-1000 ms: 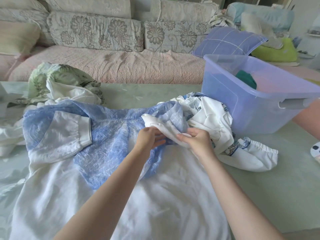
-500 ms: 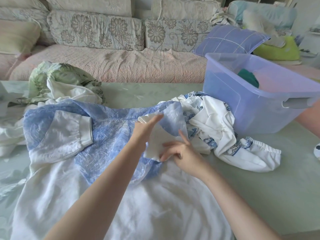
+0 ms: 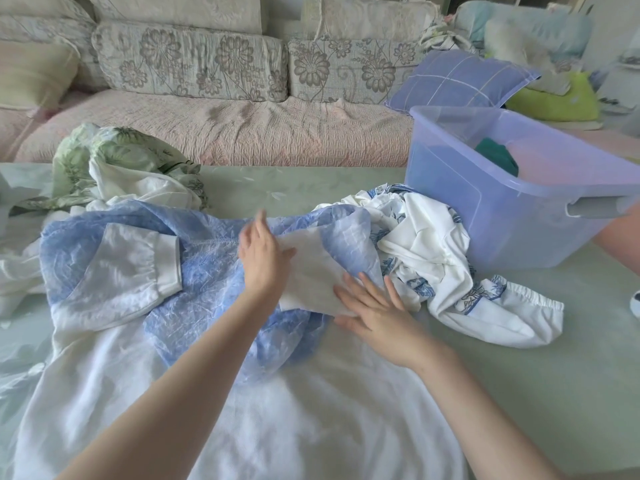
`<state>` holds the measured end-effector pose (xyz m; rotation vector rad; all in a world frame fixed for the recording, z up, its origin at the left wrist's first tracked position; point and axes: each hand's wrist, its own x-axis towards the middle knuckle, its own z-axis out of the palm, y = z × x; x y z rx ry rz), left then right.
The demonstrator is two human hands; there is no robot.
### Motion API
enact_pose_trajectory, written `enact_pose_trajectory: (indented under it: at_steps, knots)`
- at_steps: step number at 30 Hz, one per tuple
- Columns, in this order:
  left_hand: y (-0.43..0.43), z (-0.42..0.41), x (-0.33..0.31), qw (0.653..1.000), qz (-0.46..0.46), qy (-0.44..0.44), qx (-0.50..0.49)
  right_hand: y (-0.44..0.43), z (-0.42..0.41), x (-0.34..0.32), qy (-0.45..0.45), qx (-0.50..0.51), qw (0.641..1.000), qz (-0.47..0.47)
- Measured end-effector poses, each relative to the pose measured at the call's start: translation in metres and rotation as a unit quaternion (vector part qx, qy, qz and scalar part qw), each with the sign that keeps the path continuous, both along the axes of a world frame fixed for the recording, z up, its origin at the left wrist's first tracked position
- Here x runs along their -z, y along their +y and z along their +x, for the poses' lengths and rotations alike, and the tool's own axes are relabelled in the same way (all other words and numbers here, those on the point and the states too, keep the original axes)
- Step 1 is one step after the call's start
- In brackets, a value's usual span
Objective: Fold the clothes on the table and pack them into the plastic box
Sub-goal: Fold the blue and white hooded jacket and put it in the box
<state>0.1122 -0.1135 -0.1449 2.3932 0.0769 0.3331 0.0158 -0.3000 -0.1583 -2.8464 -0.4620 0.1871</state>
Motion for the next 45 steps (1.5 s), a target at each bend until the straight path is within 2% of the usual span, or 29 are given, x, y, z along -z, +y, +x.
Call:
enact_pose_trajectory:
  at_steps: [2, 4, 6, 7, 8, 9, 11, 13, 15, 17, 19, 22, 25, 28, 30, 32, 34, 36, 39, 42, 45]
  knots:
    - [0.004, -0.004, 0.003, 0.994, 0.105, -0.038, 0.019, 0.002, 0.000, -0.001, 0.016, 0.010, 1.000, 0.016]
    - [0.005, -0.009, 0.007, 0.972, 0.168, -0.044, 0.156, 0.005, 0.001, -0.003, 0.016, 0.019, 0.999, 0.044]
    - [0.004, -0.016, 0.013, 0.916, 0.249, 0.028, 0.313, 0.006, 0.009, -0.007, 0.001, 0.030, 0.997, 0.067]
    - [0.003, -0.021, 0.017, 0.898, 0.273, 0.078, 0.337, 0.004, 0.017, -0.009, -0.019, 0.040, 0.995, 0.084]
    - [0.003, -0.023, 0.019, 0.898, 0.274, 0.109, 0.327, 0.002, 0.028, -0.013, -0.064, 0.049, 0.991, 0.112]
    - [0.004, -0.022, 0.021, 0.909, 0.264, 0.105, 0.304, -0.001, 0.042, -0.018, -0.116, 0.057, 0.982, 0.138]
    - [0.009, -0.021, 0.019, 0.941, 0.236, 0.032, 0.242, -0.006, 0.075, -0.032, -0.174, 0.078, 0.969, 0.157]
    - [0.017, -0.023, 0.014, 0.973, 0.177, 0.007, 0.146, -0.008, 0.105, -0.047, -0.150, 0.100, 0.970, 0.162]
    - [0.025, -0.024, 0.010, 0.991, 0.097, 0.050, 0.074, -0.009, 0.129, -0.051, -0.111, 0.112, 0.976, 0.150]
    - [0.028, -0.025, 0.010, 0.993, 0.080, 0.072, 0.042, -0.011, 0.145, -0.047, -0.100, 0.137, 0.980, 0.109]
    - [0.028, -0.021, 0.010, 0.995, 0.085, 0.049, 0.028, -0.014, 0.154, -0.038, -0.121, 0.191, 0.969, 0.097]
    - [0.021, -0.012, 0.005, 0.999, -0.022, 0.010, 0.041, -0.020, 0.160, -0.034, -0.172, 0.264, 0.941, 0.122]
    - [0.008, 0.000, -0.001, 0.995, -0.078, -0.018, 0.052, -0.023, 0.161, -0.035, -0.228, 0.300, 0.923, 0.077]
    - [0.000, 0.010, -0.006, 0.998, -0.045, -0.035, 0.035, -0.025, 0.160, -0.025, -0.185, 0.279, 0.942, 0.004]
    - [0.000, 0.009, -0.005, 0.998, 0.026, -0.032, 0.038, -0.026, 0.154, -0.018, -0.154, 0.249, 0.956, 0.016]
    - [0.001, 0.004, -0.002, 0.988, 0.085, -0.049, 0.120, -0.023, 0.138, -0.021, -0.219, 0.185, 0.955, 0.075]
    - [0.000, -0.006, 0.006, 0.956, 0.144, -0.024, 0.253, -0.016, 0.109, -0.024, -0.248, 0.079, 0.960, 0.101]
    - [0.000, -0.015, 0.019, 0.924, 0.214, 0.045, 0.315, -0.010, 0.072, -0.016, -0.163, -0.002, 0.983, 0.084]
    - [0.005, -0.018, 0.031, 0.918, 0.231, 0.088, 0.310, -0.016, 0.040, 0.010, -0.033, -0.021, 0.996, -0.075]
    - [0.006, -0.019, 0.024, 0.920, 0.233, 0.097, 0.300, -0.029, 0.045, 0.013, 0.005, 0.032, 0.997, -0.076]
    - [0.007, -0.020, 0.012, 0.926, 0.288, 0.007, 0.242, -0.019, 0.041, 0.004, -0.018, 0.032, 0.996, -0.086]
